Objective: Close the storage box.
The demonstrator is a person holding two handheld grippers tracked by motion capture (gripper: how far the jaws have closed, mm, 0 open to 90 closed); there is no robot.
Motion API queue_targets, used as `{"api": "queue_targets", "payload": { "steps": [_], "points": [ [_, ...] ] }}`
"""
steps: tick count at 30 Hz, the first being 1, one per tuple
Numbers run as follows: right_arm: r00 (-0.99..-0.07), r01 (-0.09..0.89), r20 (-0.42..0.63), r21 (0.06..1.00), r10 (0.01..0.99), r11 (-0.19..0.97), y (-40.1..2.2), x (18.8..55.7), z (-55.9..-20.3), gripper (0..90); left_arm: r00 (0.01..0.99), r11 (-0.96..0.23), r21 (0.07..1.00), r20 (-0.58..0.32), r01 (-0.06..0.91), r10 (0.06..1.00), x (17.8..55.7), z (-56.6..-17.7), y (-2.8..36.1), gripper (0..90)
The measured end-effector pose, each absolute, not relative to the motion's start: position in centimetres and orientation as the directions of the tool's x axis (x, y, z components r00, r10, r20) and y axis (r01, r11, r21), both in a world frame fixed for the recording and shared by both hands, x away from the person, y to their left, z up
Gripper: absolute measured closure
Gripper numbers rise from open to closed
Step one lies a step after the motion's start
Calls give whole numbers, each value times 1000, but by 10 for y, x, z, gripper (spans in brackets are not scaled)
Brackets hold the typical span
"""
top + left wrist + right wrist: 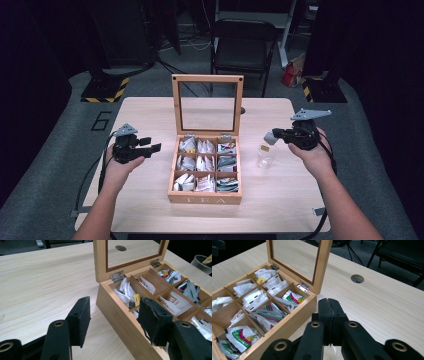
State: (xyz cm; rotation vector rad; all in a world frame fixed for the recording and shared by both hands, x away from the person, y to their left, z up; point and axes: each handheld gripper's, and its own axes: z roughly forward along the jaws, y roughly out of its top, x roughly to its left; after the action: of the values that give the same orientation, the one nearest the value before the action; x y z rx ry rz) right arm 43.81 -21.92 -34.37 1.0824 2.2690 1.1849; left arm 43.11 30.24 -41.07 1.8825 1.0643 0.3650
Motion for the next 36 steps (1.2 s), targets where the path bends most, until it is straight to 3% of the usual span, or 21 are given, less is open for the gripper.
{"api": "queue_targets", "payload": {
  "steps": [36],
  "points": [
    [-598, 558, 50, 743, 800, 370, -219, 445, -415, 898, 576, -198, 827, -175, 526, 798, 431, -410, 306, 432]
  ]
}}
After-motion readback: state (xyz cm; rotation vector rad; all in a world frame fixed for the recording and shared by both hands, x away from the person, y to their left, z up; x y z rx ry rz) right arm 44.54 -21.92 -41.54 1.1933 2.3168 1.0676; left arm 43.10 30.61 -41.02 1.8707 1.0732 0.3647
